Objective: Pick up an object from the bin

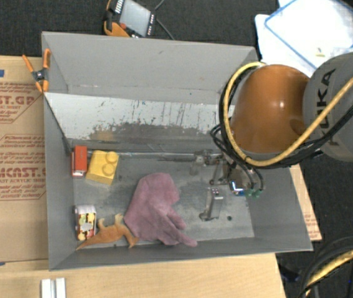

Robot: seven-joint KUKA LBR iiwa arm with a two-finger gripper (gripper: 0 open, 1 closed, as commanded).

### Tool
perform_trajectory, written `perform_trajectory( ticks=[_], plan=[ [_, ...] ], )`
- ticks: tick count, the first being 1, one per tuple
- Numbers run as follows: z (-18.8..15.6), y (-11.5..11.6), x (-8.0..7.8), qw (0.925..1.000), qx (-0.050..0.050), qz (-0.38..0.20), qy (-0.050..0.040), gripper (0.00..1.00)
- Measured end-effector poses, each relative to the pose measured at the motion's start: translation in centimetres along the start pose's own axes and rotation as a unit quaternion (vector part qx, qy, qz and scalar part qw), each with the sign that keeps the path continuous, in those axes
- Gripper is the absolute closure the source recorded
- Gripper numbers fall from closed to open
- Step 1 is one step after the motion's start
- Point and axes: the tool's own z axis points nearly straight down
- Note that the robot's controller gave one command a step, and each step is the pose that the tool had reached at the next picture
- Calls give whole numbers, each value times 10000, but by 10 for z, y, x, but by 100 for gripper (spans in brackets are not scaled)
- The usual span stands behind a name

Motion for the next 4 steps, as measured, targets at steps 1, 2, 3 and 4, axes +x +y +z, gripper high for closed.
perform_trajectory(
  ticks=[1, 2, 3, 4],
  plan=[
    [0, 0, 0, 10000, 0, 0, 0, 0],
    [80, 25, -34, 9985, -2, -553, -5, 0],
    [83, 28, -25, 9991, -2, -425, -15, 0],
    [111, 30, -31, 9968, -3, -801, -3, 0]
  ],
)
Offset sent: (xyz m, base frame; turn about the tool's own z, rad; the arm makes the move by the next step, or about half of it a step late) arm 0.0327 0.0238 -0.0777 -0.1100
